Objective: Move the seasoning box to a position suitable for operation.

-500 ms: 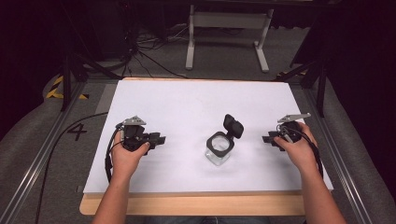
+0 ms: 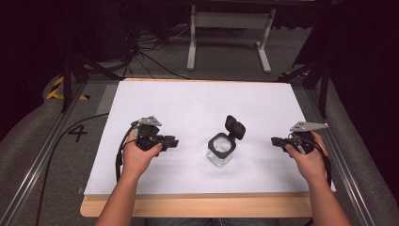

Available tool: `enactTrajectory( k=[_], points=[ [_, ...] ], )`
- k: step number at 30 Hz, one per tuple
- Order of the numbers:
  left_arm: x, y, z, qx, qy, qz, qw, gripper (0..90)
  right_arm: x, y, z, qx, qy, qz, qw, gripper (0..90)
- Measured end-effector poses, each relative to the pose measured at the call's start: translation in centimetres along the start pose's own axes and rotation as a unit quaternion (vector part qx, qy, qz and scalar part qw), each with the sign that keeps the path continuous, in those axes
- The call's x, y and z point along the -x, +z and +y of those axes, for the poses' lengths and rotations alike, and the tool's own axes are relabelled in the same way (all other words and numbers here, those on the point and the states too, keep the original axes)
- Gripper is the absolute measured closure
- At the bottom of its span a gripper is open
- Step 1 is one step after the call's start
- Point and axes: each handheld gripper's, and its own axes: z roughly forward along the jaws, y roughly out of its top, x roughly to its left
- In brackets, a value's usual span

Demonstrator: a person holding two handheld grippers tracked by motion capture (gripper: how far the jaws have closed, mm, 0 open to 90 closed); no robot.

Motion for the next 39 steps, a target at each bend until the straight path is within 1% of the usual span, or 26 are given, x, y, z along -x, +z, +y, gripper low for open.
enactTrajectory(
  k=[1,2,4,6,7,8,9,10,11,14,15,16,17,18,19,23,26,29,32,33,37,39],
  points=[
    [0.2,0.3,0.3,-0.003,0.007,0.001,1.0,72.1,-0.1,-0.3,-0.2,0.002,-0.001,0.004,1.0,90.0],
    [0.3,0.6,0.6,-0.004,0.016,-0.002,0.9999,72.5,-0.2,-0.5,-0.4,0.002,0.001,0.006,1.0,90.0],
    [0.7,1.3,1.1,-0.001,0.024,-0.009,0.9997,73.7,-0.2,-0.9,-0.8,0.002,0.0,0.008,1.0,90.0],
    [1.0,2.2,1.4,0.006,0.03,-0.024,0.9992,74.1,-0.3,-1.3,-1.2,0.0,-0.001,0.009,1.0,90.0],
    [1.2,2.7,1.5,0.011,0.026,-0.033,0.9991,73.9,-0.4,-1.5,-1.3,0.0,0.0,0.012,0.9999,90.0],
    [1.3,3.1,1.6,0.015,0.022,-0.034,0.9991,74.0,-0.4,-1.6,-1.4,0.003,0.0,0.016,0.9999,90.0],
    [1.6,3.8,1.7,0.01,0.025,-0.032,0.9991,74.8,-0.5,-1.8,-1.4,0.003,0.004,0.02,0.9998,90.0],
    [1.7,4.3,1.8,0.002,0.035,-0.028,0.999,75.3,-0.5,-2.0,-1.5,0.011,0.009,0.03,0.9994,90.0],
    [1.9,4.7,1.8,0.0,0.042,-0.026,0.9988,76.1,-0.5,-2.1,-1.6,0.014,0.015,0.035,0.9992,90.0],
    [2.3,5.7,1.7,0.013,0.059,-0.023,0.9979,78.1,-0.6,-2.4,-1.7,0.018,0.009,0.034,0.9992,90.0],
    [2.4,6.2,1.7,0.017,0.068,-0.024,0.9973,79.2,-0.7,-2.5,-1.7,0.019,0.011,0.038,0.9991,90.0],
    [2.5,6.4,1.6,0.015,0.069,-0.025,0.9972,79.8,-0.7,-2.6,-1.7,0.021,0.01,0.038,0.999,90.0],
    [2.6,6.7,1.6,0.013,0.078,-0.021,0.9967,80.4,-0.8,-2.6,-1.7,0.021,0.009,0.039,0.999,90.0],
    [2.7,7.0,1.6,0.011,0.08,-0.021,0.9965,81.8,-0.8,-2.6,-1.7,0.021,0.007,0.039,0.999,90.0],
    [2.7,7.2,1.6,0.007,0.088,-0.021,0.9959,82.7,-0.9,-2.6,-1.7,0.021,0.004,0.037,0.9991,90.0],
    [2.7,7.9,1.5,0.0,0.09,-0.028,0.9956,86.1,-1.3,-2.5,-1.6,0.021,-0.002,0.042,0.9989,90.0],
    [2.7,8.3,1.3,-0.005,0.083,-0.034,0.996,86.0,-1.4,-2.4,-1.5,0.021,-0.004,0.044,0.9988,90.0],
    [2.7,8.7,1.2,-0.012,0.09,-0.036,0.9952,87.3,-1.5,-2.4,-1.5,0.021,-0.005,0.046,0.9987,90.0],
    [2.8,8.9,1.2,-0.016,0.094,-0.032,0.9949,88.3,-1.5,-2.5,-1.5,0.023,-0.005,0.047,0.9986,90.0],
    [2.8,8.9,1.2,-0.016,0.091,-0.032,0.9952,88.4,-1.5,-2.5,-1.5,0.026,-0.005,0.047,0.9986,90.0],
    [2.8,8.9,1.2,-0.016,0.091,-0.032,0.9952,89.3,-1.4,-2.6,-1.5,0.029,-0.007,0.05,0.9983,90.0],
    [2.9,8.9,1.2,-0.022,0.094,-0.031,0.9949,89.5,-1.4,-2.6,-1.5,0.029,-0.004,0.052,0.9982,90.0]
  ],
)
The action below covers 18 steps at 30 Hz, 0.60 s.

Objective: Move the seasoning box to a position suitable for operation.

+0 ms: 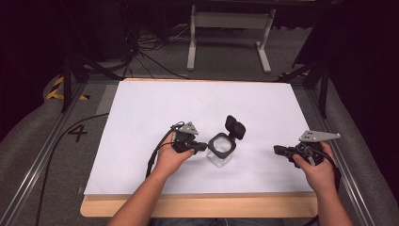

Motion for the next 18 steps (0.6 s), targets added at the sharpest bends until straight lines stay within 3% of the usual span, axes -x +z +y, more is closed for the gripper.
enactTrajectory(
  k=[3,7,18],
  points=[
    [0.2,0.0,0.0,-0.002,0.0,0.0,1.0,89.6,0.0,0.0,0.0,0.001,0.002,0.002,1.0,90.0],
    [0.5,0.1,0.1,-0.009,0.003,-0.017,0.9998,89.6,0.0,0.0,0.2,0.004,0.002,0.001,1.0,87.8],
    [1.7,-0.2,0.2,-0.05,0.02,-0.036,0.9979,89.7,-0.1,0.4,0.5,0.002,-0.003,0.006,1.0,88.3]
  ],
)
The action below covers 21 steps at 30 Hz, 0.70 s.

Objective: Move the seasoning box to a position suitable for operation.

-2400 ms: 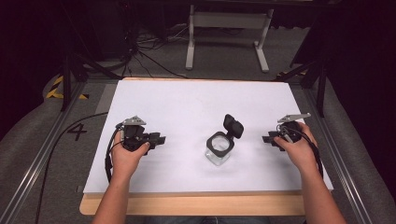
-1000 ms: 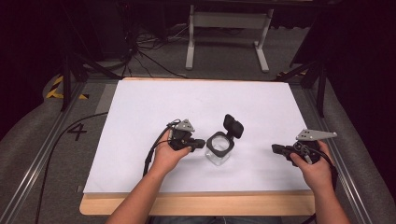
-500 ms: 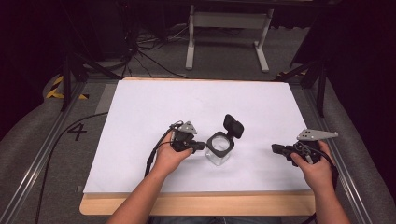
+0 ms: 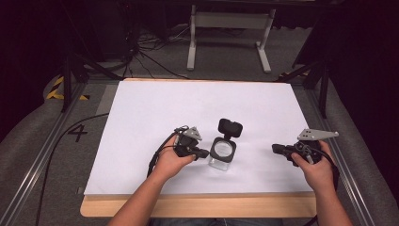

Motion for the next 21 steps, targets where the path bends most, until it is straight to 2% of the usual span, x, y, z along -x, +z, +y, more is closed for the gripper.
enactTrajectory(
  k=[6,14,21],
  points=[
    [0.6,0.1,0.1,-0.017,0.013,-0.016,0.9996,89.8,0.0,0.1,0.1,0.001,-0.002,0.003,1.0,88.3],
    [1.5,0.6,0.5,-0.044,0.033,-0.038,0.9978,89.8,-0.1,0.1,0.2,0.0,-0.005,0.002,1.0,88.4],
    [1.7,0.3,0.4,-0.045,0.024,-0.052,0.9974,89.0,-0.1,0.2,0.3,0.0,-0.004,0.005,1.0,89.4]
  ],
)
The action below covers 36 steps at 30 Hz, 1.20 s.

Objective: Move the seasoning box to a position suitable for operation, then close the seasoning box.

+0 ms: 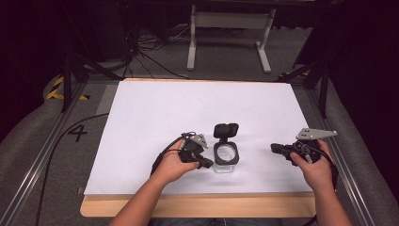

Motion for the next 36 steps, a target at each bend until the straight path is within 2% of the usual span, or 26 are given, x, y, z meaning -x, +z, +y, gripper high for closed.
enactTrajectory(
  k=[2,3,6,7,10,13,18,22,30,36],
  points=[
    [0.3,-0.7,0.1,0.017,-0.009,-0.009,0.9998,89.6,0.0,0.0,0.0,-0.002,-0.003,0.001,1.0,90.0],
    [0.6,-1.1,0.2,0.027,-0.013,-0.02,0.9994,89.7,0.0,0.0,0.1,-0.003,-0.003,0.001,1.0,90.0],
    [1.5,-1.6,0.6,0.039,-0.009,-0.054,0.9977,89.8,0.0,0.0,0.2,-0.005,0.001,0.008,1.0,90.0],
    [1.9,-1.6,0.7,0.038,-0.006,-0.06,0.9975,89.8,0.0,0.1,0.3,-0.002,0.004,0.017,0.9999,90.0],
    [2.9,-1.1,1.3,0.023,0.013,-0.054,0.9982,89.7,-0.3,0.3,0.5,-0.001,0.003,0.027,0.9996,90.0],
    [3.2,-0.6,1.6,0.015,0.024,-0.053,0.9982,89.7,-1.0,0.6,1.4,0.005,-0.005,0.046,0.9989,90.0],
    [3.2,-0.1,1.7,0.017,0.025,-0.047,0.9984,89.6,-2.3,0.9,4.2,0.016,-0.03,0.057,0.9978,90.0],
    [3.3,0.1,1.7,0.012,0.029,-0.044,0.9985,89.6,-3.0,1.4,6.9,0.01,-0.056,0.061,0.9965,90.0],
    [3.2,0.1,1.6,0.014,0.032,-0.037,0.9987,89.6,-4.4,2.9,12.3,-0.006,-0.085,0.069,0.994,90.0],
    [3.1,0.2,1.5,0.013,0.038,-0.031,0.9987,89.4,-5.0,4.8,14.7,-0.033,-0.088,0.075,0.9927,90.0]
  ],
)
